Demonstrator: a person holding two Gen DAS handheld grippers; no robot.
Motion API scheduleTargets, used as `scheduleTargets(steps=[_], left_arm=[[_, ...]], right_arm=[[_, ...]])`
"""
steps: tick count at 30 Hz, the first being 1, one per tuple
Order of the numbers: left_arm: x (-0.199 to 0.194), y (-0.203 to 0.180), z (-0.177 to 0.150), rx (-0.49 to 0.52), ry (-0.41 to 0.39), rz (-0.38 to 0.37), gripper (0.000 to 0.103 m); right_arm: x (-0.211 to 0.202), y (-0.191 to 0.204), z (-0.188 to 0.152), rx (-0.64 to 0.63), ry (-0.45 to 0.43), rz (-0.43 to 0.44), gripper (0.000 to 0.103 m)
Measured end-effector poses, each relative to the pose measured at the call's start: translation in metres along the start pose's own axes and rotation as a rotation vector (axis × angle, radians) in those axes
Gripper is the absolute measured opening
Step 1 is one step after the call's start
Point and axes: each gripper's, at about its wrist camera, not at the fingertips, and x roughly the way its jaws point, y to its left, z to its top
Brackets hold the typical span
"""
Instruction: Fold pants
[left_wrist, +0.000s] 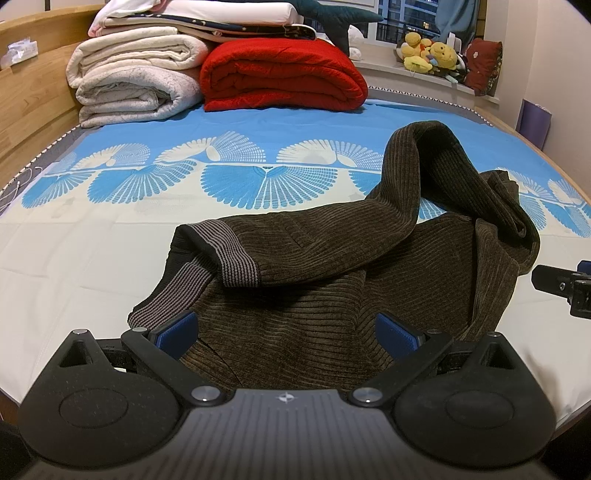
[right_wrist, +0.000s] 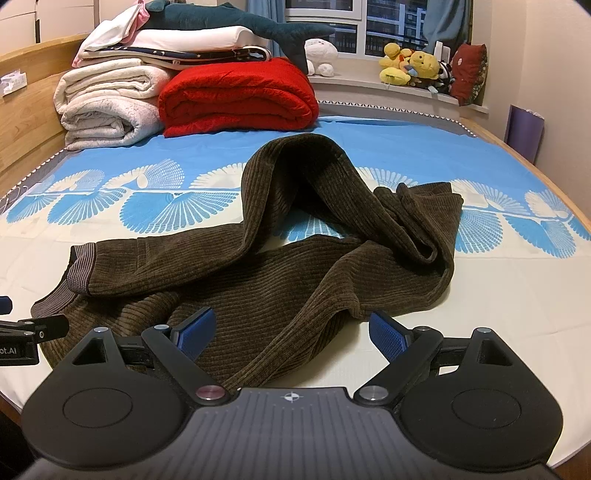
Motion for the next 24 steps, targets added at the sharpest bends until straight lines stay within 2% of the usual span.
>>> scheduleTargets(steps=[24], left_arm=[[0.0002,-0.0011,-0.0016,0.002,-0.004,-0.007,0.102]], right_arm=[[-0.0035,-0.0014,0.001,0.021,-0.007,0.015,0.09]])
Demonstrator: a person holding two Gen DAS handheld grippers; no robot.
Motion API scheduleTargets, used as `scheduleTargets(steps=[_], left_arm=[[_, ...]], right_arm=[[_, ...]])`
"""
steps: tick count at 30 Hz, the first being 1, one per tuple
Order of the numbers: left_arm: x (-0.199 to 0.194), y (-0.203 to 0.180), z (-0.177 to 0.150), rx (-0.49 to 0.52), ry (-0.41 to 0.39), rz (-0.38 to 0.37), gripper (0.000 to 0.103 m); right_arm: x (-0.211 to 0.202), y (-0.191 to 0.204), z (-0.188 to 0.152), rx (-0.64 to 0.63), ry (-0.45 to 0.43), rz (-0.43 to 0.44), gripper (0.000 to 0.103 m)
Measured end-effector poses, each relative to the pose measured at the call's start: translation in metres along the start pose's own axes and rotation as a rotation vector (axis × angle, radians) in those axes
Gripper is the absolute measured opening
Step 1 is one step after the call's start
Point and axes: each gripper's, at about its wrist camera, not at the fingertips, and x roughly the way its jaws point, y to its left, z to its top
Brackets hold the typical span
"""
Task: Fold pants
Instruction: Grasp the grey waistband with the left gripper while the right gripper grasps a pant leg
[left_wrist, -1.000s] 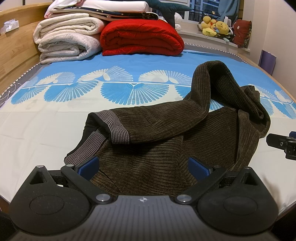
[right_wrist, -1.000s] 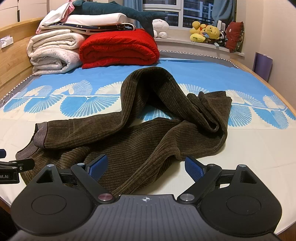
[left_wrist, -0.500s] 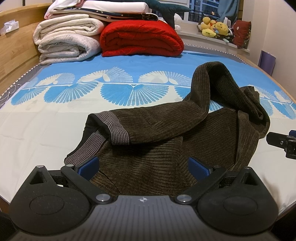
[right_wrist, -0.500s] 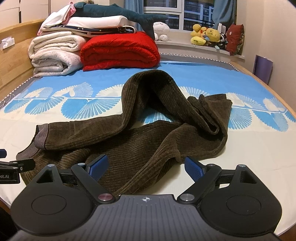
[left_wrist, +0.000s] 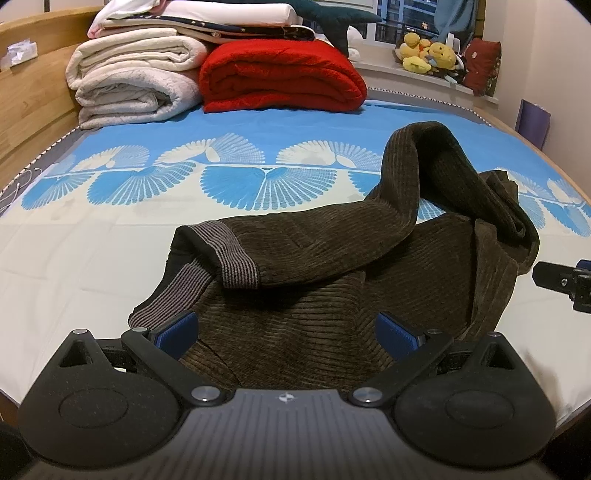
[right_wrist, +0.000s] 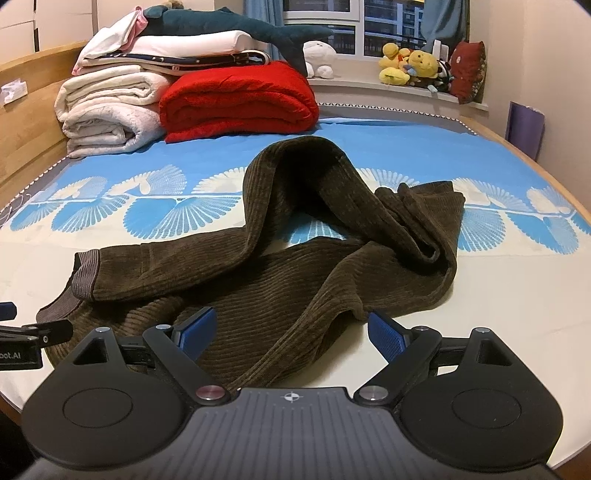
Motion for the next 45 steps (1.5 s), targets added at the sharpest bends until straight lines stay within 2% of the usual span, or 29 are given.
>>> scheduleTargets(steps=[10,12,14,15,17,19,21,23,24,25,27,30,33,35,38,39,41,42,43,45], left_arm=[[0.001,0.0,0.002,0.002,0.004,-0.002,0.102],[0.001,0.005,0.005,-0.018,0.007,-0.001,0.099],[0.005,0.013,0.014,-0.003,0.021,-0.009,0.073],[0.008,0.015,0.021,0.025,0.035,-0.015,0.039],[0.017,0.021,0.039,0.103,0.046,-0.034,0.016],[0.026,0.025,0.056,0.199,0.035,-0.082,0.016],[0.041,0.031,0.067,0.267,0.037,-0.126,0.017],[0.059,0.038,0.069,0.31,0.031,-0.164,0.019],[0.068,0.042,0.067,0.32,0.026,-0.176,0.024],[0.079,0.044,0.062,0.327,0.04,-0.18,0.032],[0.097,0.039,0.057,0.377,0.136,-0.181,0.041],[0.103,0.024,0.048,0.502,0.107,-0.197,0.066],[0.117,0.016,0.041,0.593,0.115,-0.149,0.067],[0.128,0.014,0.041,0.634,0.129,-0.138,0.067],[0.14,0.008,0.037,0.715,0.112,-0.11,0.067],[0.144,0.007,0.036,0.738,0.115,-0.103,0.067],[0.152,0.006,0.037,0.772,0.113,-0.096,0.058],[0.154,0.006,0.039,0.78,0.108,-0.108,0.043],[0.153,0.005,0.043,0.776,0.109,-0.13,0.021],[0.153,0.008,0.052,0.739,0.113,-0.175,0.012]], right_arm=[[-0.001,-0.001,0.0,0.009,-0.017,-0.011,0.087],[-0.005,-0.006,0.005,0.032,-0.053,-0.027,0.087],[-0.009,-0.018,0.014,0.059,-0.1,-0.032,0.087],[-0.009,-0.027,0.022,0.067,-0.121,-0.035,0.087],[-0.007,-0.047,0.04,0.073,-0.163,-0.059,0.085],[0.001,-0.067,0.056,0.059,-0.19,-0.098,0.081],[0.014,-0.089,0.061,0.079,-0.179,-0.12,0.074],[0.036,-0.115,0.056,0.147,-0.122,-0.146,0.066],[0.049,-0.127,0.052,0.196,-0.058,-0.167,0.064],[0.06,-0.138,0.049,0.256,0.003,-0.172,0.059],[0.077,-0.16,0.044,0.394,0.074,-0.145,0.059],[0.101,-0.17,0.038,0.448,0.16,-0.149,0.059],[0.126,-0.17,0.038,0.448,0.228,-0.145,0.06],[0.141,-0.165,0.037,0.447,0.267,-0.15,0.064],[0.161,-0.165,0.037,0.449,0.323,-0.164,0.066],[0.168,-0.167,0.037,0.446,0.343,-0.175,0.066],[0.181,-0.17,0.036,0.44,0.379,-0.206,0.066],[0.188,-0.172,0.036,0.44,0.387,-0.216,0.066],[0.194,-0.173,0.037,0.438,0.391,-0.225,0.066],[0.207,-0.175,0.039,0.422,0.398,-0.247,0.066]])
